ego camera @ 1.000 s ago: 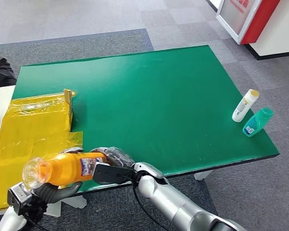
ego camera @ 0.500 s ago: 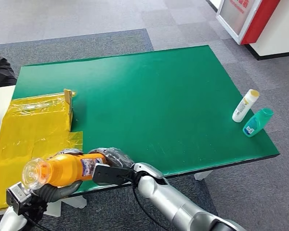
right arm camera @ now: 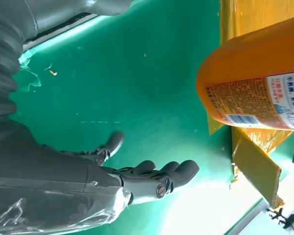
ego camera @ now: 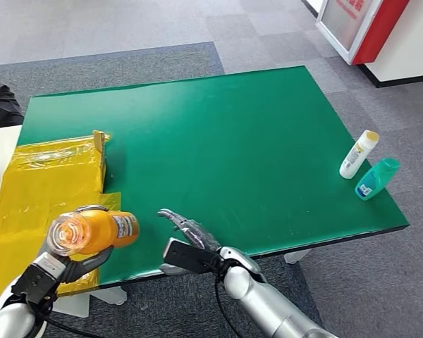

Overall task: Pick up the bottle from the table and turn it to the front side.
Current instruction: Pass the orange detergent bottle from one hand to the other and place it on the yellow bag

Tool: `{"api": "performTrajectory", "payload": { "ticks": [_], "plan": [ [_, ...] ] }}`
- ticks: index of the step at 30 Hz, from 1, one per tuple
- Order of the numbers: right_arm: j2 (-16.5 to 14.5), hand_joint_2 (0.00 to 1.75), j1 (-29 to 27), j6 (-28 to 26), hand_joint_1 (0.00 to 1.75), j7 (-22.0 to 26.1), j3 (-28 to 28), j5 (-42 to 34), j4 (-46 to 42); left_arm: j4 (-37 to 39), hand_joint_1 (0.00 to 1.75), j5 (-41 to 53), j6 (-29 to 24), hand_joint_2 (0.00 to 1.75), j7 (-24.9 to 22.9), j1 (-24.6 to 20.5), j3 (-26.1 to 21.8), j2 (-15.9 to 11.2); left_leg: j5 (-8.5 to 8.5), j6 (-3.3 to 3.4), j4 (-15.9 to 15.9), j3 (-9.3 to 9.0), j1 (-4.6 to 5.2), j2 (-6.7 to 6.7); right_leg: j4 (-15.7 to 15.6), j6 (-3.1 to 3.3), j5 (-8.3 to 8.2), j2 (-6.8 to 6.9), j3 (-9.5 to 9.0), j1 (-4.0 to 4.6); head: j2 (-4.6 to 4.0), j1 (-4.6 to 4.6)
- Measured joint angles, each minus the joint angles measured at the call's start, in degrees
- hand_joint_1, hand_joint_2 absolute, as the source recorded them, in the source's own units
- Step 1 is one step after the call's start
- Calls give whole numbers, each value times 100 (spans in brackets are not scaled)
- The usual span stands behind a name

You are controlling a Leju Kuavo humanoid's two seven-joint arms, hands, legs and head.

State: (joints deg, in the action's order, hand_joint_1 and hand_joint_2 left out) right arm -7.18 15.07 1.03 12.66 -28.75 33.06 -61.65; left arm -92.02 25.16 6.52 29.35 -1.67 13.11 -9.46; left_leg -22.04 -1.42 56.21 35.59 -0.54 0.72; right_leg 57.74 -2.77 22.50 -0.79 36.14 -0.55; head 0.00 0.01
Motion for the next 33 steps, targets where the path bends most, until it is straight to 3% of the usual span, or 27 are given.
{"api": "performTrajectory", "payload": {
  "ticks": [4, 8, 12, 18, 21, 24, 28, 33],
  "plan": [
    [31, 175, -83, -5, 0, -10, 102, 5, -117, -80, 175, 211, -91, 175, -130, 11, -25, -22, 0, 0, 0, -1, 0, 0, 0, 0, 0, 0, 0, 0, 0, 0],
    [122, 175, -519, -34, 0, -14, 443, -85, -471, -344, 175, 1003, -305, 175, -869, 7, -128, -367, 0, 0, 0, -1, -1, 1, 0, 1, 2, 1, 0, 1, 0, 0],
    [208, 175, -1099, 40, 0, 63, 936, -198, -893, -687, 175, 1296, 132, 175, -1549, -50, -379, -948, -4, -5, -1, -1, -3, 0, 1, 6, 6, 0, 1, 4, 0, -1],
    [228, 175, -1569, 158, 0, 162, 1564, -262, -1327, -914, 175, 1645, 1230, 175, -2577, -123, -547, -2221, -8, -13, -1, -1, -9, -2, 1, 12, 10, -3, 8, 9, 0, 0],
    [228, 175, -1635, 201, 0, 173, 1713, -272, -1430, -899, 175, 2195, 1436, 175, -2943, -257, -442, -2592, -7, -12, -1, -1, -8, -2, 1, 11, 9, -2, 6, 9, 0, 0],
    [228, 175, -1662, 229, 0, 175, 1789, -281, -1479, -822, 175, 2760, 1356, 175, -3123, -403, -269, -2698, -7, -11, -1, -1, -7, -2, 0, 7, 6, -2, 3, 6, 0, 0],
    [228, 175, -1683, 257, 0, 170, 1819, -279, -1507, -584, 175, 3664, 1087, 175, -3233, -594, 21, -2631, -7, -10, 0, -1, -5, -1, -1, 5, 4, -2, 3, 5, 0, -1],
    [189, 175, -1672, 344, 0, 111, 1831, -217, -1506, -48, 175, 5081, 222, 175, -3144, -875, 267, -2029, -5, -7, 0, -1, -3, 1, -1, 4, 4, 1, -1, 2, 0, -1]
  ]
}}
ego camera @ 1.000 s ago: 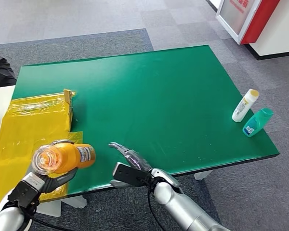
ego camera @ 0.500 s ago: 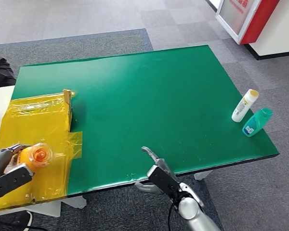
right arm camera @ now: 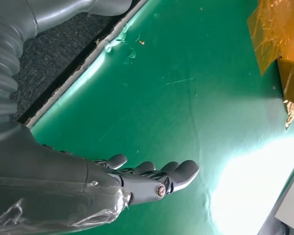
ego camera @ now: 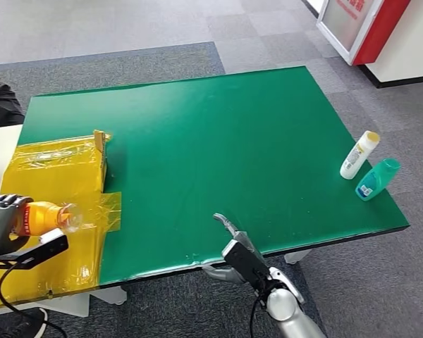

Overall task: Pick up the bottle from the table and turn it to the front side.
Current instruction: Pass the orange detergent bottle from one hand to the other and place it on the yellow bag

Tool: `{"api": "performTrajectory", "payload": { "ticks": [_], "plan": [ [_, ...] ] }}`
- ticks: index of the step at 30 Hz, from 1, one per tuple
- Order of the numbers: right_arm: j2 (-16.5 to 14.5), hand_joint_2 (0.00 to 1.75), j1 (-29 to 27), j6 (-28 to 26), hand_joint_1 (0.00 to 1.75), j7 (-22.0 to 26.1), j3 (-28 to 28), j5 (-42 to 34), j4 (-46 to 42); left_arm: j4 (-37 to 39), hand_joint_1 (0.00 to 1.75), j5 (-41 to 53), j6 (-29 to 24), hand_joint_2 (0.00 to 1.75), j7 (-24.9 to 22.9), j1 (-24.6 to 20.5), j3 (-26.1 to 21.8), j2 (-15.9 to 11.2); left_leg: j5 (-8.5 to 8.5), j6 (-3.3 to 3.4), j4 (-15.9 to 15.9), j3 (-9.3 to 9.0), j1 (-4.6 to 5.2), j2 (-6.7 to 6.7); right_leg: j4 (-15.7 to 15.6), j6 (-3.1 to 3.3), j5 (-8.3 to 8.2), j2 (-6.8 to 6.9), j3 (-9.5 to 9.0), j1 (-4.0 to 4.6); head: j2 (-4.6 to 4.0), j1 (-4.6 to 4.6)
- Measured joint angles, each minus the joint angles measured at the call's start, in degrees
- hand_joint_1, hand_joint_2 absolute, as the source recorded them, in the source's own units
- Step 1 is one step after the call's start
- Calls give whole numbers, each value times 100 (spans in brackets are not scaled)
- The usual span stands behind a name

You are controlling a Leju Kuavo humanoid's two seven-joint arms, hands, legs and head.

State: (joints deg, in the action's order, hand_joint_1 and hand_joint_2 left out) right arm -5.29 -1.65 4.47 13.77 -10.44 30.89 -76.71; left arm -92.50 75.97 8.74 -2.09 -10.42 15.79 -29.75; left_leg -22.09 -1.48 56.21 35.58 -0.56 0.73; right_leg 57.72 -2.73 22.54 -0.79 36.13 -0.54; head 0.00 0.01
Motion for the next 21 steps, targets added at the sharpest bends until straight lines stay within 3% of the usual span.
{"api": "performTrajectory", "payload": {
  "ticks": [3, 9, 13, 21],
  "plan": [
    [-38, 175, 20, 26, 0, -19, -1, 14, 2, 300, 175, 398, -297, 175, 39, -133, 125, 390, 0, 0, 0, 0, 0, -1, 0, 0, -1, -2, 0, 0, 0, 1],
    [-64, 175, 44, 54, 0, -25, -2, 43, 5, 597, 175, 548, -526, 175, 229, -226, 246, 793, 0, 0, 0, 0, 0, -4, 0, 1, -2, -3, 4, 0, 0, 1],
    [-108, 175, 95, 102, 0, -36, -38, 114, 31, 907, 175, 681, -818, 175, 379, -339, 377, 1250, -1, 0, 0, 0, 1, -2, 0, 0, -3, -2, 1, -1, 0, 1],
    [-168, 175, 158, 146, 0, -121, -62, 208, 67, 1599, 175, 616, -844, 175, 417, -398, 573, 1986, -2, 3, 0, 0, 3, -3, -1, -3, -5, -2, 1, -4, 0, 1]
  ]
}}
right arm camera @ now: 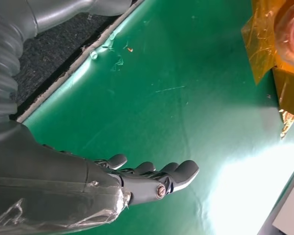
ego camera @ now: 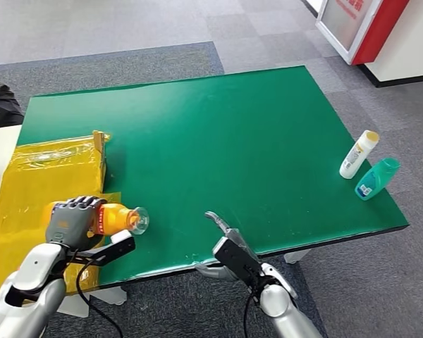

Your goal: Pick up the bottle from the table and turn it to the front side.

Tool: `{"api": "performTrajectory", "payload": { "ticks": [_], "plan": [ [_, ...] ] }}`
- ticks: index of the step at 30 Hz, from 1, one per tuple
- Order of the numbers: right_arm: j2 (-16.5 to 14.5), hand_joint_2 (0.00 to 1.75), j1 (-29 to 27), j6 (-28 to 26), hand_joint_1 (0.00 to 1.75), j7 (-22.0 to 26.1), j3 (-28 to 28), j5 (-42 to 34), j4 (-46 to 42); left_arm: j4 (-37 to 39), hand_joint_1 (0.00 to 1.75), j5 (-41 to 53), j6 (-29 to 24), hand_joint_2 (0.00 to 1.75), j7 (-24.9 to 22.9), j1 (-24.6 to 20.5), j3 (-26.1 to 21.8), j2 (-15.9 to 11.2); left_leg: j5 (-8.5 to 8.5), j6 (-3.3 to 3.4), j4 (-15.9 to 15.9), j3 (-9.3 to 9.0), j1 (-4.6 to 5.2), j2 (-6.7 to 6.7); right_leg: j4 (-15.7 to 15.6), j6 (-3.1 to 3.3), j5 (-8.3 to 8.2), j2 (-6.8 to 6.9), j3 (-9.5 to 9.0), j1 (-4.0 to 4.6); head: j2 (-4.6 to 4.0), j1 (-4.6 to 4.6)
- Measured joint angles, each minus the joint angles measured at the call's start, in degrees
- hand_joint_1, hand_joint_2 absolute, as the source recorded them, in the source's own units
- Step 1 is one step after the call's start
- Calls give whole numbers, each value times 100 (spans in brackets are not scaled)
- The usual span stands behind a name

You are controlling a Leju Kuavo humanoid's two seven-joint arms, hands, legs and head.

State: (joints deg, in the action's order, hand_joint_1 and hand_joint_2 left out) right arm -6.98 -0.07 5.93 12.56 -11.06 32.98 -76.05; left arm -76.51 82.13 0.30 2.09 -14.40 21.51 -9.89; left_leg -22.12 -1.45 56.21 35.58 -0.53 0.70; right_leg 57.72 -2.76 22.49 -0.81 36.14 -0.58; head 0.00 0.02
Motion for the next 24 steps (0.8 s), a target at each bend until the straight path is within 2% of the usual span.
{"api": "performTrajectory", "payload": {
  "ticks": [4, 9, 10, 13, 14, 18, 24],
  "plan": [
    [-17, 175, 2, 38, 0, -28, 0, 37, 5, 243, 174, 49, 3, 175, -70, -58, 4, 196, 0, 0, 0, -2, 0, 0, 0, 0, 0, 0, -2, 0, 0, 0],
    [-43, 175, 0, 81, 0, -64, 0, 86, 7, 439, 159, 165, 167, 175, -337, -115, -72, 406, 0, 0, 0, -4, 0, 0, 1, 0, 0, 0, -5, 1, 0, 1],
    [-50, 175, -1, 94, 0, -85, 1, 102, 7, 463, 151, 226, 236, 175, -427, -125, -115, 463, 0, 0, 0, -5, 0, 0, 1, 0, 0, 0, -6, 1, 0, 1],
    [-77, 175, -6, 120, 0, -127, 2, 142, 7, 511, 63, 383, 398, 175, -596, -148, -281, 631, 0, 0, 0, -7, 0, 0, 1, 0, 0, -1, -8, 1, 0, 1],
    [-87, 175, -7, 130, 0, -137, 2, 157, 7, 522, 40, 435, 445, 175, -646, -150, -338, 685, 0, 0, 0, -8, 0, 0, 0, 0, 0, -1, -9, 1, 0, 1],
    [-134, 175, -14, 177, 0, -172, 3, 230, 5, 544, 2, 677, 620, 175, -817, -117, -632, 923, 0, 1, 0, -8, 0, 0, 0, -1, 0, 0, -8, 1, 0, 0],
    [-206, 175, -23, 222, 0, -225, 7, 340, 4, 554, 0, 773, 736, 175, -1253, -69, -1029, 1203, 1, 2, 0, -7, 0, 0, 1, -1, 0, 0, -7, 1, 0, 0]
  ]
}}
